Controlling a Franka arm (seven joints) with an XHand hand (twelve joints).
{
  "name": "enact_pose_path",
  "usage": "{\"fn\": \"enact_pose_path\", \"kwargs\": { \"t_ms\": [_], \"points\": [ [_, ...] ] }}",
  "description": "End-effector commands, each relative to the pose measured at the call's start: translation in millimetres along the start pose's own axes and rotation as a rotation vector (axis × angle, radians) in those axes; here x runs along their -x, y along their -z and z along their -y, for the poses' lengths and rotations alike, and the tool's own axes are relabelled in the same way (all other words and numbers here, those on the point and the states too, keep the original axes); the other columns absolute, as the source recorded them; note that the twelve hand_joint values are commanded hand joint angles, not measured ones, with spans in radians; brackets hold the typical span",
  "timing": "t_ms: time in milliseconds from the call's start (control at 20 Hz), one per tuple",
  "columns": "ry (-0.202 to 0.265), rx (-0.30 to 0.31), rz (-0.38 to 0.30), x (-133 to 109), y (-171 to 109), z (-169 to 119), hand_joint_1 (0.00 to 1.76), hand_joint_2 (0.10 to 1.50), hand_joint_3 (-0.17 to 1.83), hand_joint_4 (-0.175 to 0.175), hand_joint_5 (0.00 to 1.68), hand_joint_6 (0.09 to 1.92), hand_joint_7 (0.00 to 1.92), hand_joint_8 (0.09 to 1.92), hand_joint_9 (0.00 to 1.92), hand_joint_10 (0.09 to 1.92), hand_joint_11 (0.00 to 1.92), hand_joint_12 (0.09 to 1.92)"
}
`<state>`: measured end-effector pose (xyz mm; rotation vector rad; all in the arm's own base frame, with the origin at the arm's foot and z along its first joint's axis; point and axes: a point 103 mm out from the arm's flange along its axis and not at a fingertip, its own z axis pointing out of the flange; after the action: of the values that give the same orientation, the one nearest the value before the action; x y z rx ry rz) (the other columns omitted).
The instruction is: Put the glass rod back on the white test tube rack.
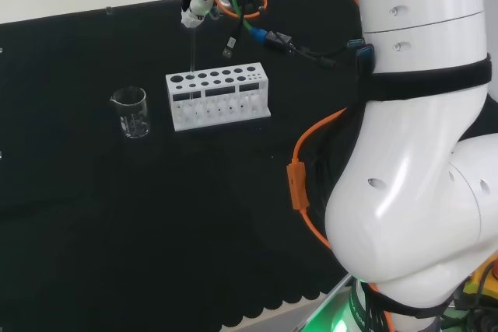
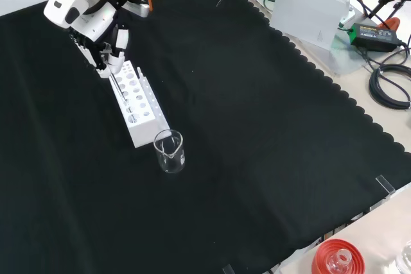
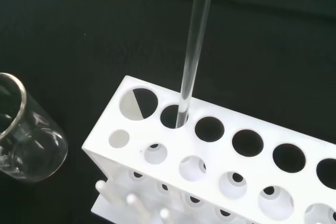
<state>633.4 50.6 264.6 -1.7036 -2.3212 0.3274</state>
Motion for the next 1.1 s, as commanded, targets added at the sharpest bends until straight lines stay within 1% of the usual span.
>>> {"fn": "enact_pose_path", "kwargs": {
  "t_ms": [50, 450, 550, 600, 700, 750, 850, 900, 950, 1000, 1100],
  "points": [
    [0.003, -0.009, -0.007, 1, -4, -4, 1.33, 1.03, -0.17, -0.175, 1.41, 0.09, 1.55, 0.24, 1.77, 0.28, 1.57, 0.72],
    [0.001, -0.008, -0.038, 5, -1, -5, 1.33, 1.03, -0.17, -0.175, 1.41, 0.09, 1.55, 0.23, 1.77, 0.29, 1.57, 0.72],
    [0.002, -0.035, -0.058, 8, -1, -5, 1.33, 1.03, -0.17, -0.175, 1.41, 0.09, 1.58, 0.17, 1.78, 0.29, 1.59, 0.72],
    [-0.002, -0.056, -0.078, 10, -2, -5, 1.33, 1.03, -0.17, -0.175, 1.37, 0.12, 1.60, 0.11, 1.78, 0.29, 1.61, 0.70],
    [-0.007, -0.103, -0.109, 13, -4, -5, 1.32, 1.04, -0.17, -0.175, 1.25, 0.38, 1.62, 0.09, 1.79, 0.29, 1.64, 0.68],
    [-0.011, -0.132, -0.120, 14, -5, -5, 1.32, 0.98, -0.17, -0.175, 1.17, 0.54, 1.63, 0.09, 1.80, 0.27, 1.66, 0.65],
    [-0.019, -0.176, -0.137, 17, -6, -5, 1.28, 0.89, -0.17, -0.175, 0.85, 0.79, 1.54, 0.09, 1.85, 0.20, 1.76, 0.58],
    [-0.022, -0.188, -0.148, 18, -6, -4, 1.27, 0.85, -0.17, -0.175, 0.67, 0.84, 1.46, 0.09, 1.88, 0.16, 1.83, 0.56],
    [-0.022, -0.189, -0.155, 18, -6, -4, 1.25, 0.84, -0.17, -0.175, 0.52, 0.85, 1.39, 0.09, 1.90, 0.14, 1.87, 0.57],
    [-0.023, -0.190, -0.165, 19, -5, -3, 1.22, 0.83, -0.17, -0.175, 0.43, 0.83, 1.32, 0.09, 1.91, 0.15, 1.90, 0.59],
    [-0.025, -0.203, -0.175, 20, -4, -1, 1.15, 0.83, -0.17, -0.175, 0.32, 0.73, 1.21, 0.09, 1.92, 0.16, 1.92, 0.60]
  ]
}}
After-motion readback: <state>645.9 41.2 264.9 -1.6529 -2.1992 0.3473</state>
